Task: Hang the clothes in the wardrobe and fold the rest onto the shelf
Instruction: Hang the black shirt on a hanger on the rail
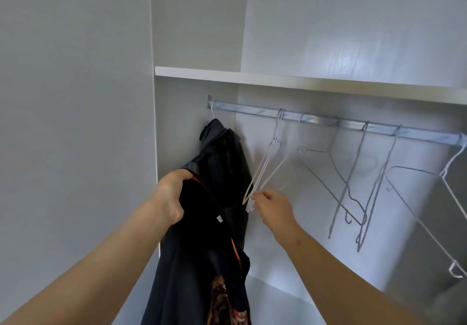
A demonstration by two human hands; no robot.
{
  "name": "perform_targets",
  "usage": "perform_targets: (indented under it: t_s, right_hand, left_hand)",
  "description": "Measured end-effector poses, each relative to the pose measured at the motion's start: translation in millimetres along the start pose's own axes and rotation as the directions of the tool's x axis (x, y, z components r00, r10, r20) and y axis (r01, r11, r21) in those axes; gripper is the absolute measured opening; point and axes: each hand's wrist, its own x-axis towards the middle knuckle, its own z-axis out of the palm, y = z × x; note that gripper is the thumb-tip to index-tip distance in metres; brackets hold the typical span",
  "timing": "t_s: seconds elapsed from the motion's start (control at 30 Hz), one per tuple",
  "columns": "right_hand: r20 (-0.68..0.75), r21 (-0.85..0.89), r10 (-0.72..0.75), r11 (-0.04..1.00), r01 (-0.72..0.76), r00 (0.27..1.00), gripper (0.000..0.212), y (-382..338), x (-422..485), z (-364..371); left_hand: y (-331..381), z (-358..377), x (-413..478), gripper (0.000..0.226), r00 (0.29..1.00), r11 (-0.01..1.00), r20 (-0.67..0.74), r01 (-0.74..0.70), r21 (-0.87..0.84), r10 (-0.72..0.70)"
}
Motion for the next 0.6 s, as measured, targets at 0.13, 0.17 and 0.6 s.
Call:
perform_targets:
  t_s: [0.13, 0.17, 0.6]
  right_hand:
    - [-0.110, -0.170, -0.146, 0.977, 0.126, 0.983, 0.025, -12, 51, 9]
    - [-0.118, -0.240, -0.160, 0.962, 0.128, 0.980, 0.017, -15, 65, 15]
    - [-0.275, -0.816, -0.154, 0.559, -0.146, 0.949, 0.055, 17, 155, 34]
  left_hand:
    - [18, 8, 48, 0.023, 0.998, 0.998, 0.045, 0.054, -0.031, -0.053]
    - [22, 10, 62, 0.023, 0.996, 0.997, 0.063, 0.068, -0.026, -0.067]
    - [45, 23, 160, 0.016, 0.950, 0.974, 0.215, 0.222, 0.047, -0.226]
